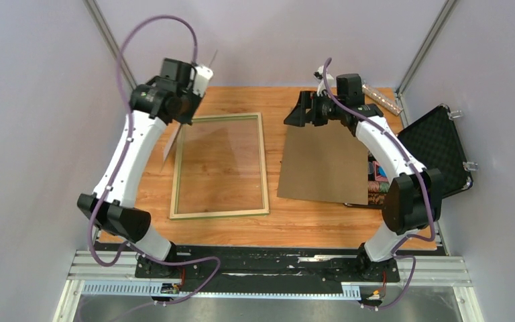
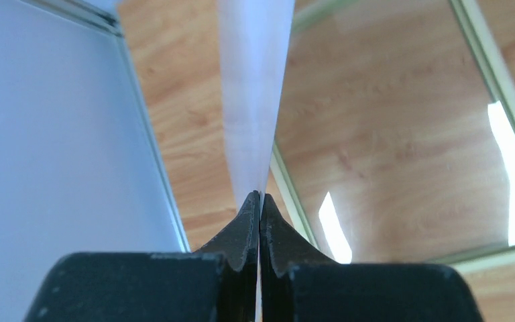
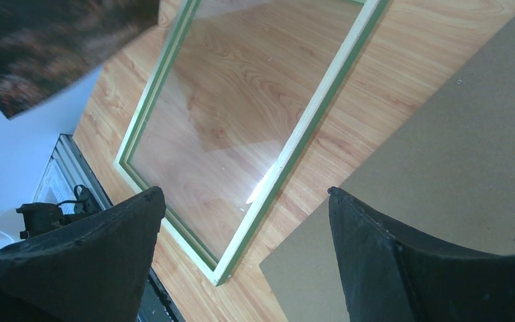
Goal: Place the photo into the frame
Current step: Turn over the photo from the photo frame.
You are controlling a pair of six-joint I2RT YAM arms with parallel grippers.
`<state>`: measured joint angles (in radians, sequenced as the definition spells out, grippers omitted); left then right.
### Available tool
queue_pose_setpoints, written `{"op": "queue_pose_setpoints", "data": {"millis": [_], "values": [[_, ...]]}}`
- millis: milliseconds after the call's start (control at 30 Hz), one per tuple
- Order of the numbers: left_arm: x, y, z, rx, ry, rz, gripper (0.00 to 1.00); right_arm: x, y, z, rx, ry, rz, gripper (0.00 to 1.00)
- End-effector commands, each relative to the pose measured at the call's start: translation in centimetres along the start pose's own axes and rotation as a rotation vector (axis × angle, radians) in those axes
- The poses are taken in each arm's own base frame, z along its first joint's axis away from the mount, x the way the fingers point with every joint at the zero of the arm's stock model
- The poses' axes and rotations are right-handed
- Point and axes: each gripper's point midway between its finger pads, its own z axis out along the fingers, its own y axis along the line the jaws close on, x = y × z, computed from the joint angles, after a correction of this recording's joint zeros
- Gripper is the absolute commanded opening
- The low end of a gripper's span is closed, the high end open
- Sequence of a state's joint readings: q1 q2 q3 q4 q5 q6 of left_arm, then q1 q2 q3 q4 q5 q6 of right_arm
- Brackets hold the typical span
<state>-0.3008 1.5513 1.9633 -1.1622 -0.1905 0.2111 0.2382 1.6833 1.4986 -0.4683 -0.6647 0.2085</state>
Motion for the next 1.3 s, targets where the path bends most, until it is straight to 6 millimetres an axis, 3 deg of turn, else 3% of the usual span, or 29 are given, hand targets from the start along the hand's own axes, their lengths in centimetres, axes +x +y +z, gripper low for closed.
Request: {"op": "queue_pose_setpoints", "data": {"millis": [0, 167, 333, 500, 667, 867, 1000, 1167, 1267], "values": [[2.6, -4.2, 3.6, 0.076, 0.097, -0.001, 0.00, -0.9, 1.9, -1.3, -0.036, -0.073, -0.044, 0.90], [5.7, -10.3, 7.0, 0.274, 0.245, -0.051, 0.00, 0.2, 2.5, -1.1, -0.088, -0.065, -0.024, 0.90], [7.5, -16.4, 9.7, 0.461, 0.355, -0.068, 0.00, 1.4, 2.5, -0.8, -0.108, -0.061, -0.012, 0.90], [8.8, -20.8, 11.6, 0.625, 0.452, -0.141, 0.00, 2.6, 1.7, 0.3, -0.123, -0.050, 0.029, 0.90], [10.1, -23.8, 13.5, 0.723, 0.517, -0.222, 0.00, 3.8, 1.5, 2.1, -0.158, -0.046, 0.123, 0.90], [9.3, -26.5, 14.6, 0.820, 0.490, -0.354, 0.00, 5.5, 0.7, 5.2, -0.197, 0.028, 0.284, 0.89], [7.7, -27.9, 15.4, 0.871, 0.455, -0.459, 0.00, 6.2, 0.3, 7.0, -0.223, 0.061, 0.340, 0.89], [6.9, -28.9, 15.7, 0.900, 0.449, -0.523, 0.15, 6.9, -0.2, 8.0, -0.250, 0.091, 0.386, 0.89], [6.9, -29.8, 15.7, 0.917, 0.452, -0.543, 0.18, 7.2, -0.1, 8.4, -0.274, 0.105, 0.398, 0.89]]}}
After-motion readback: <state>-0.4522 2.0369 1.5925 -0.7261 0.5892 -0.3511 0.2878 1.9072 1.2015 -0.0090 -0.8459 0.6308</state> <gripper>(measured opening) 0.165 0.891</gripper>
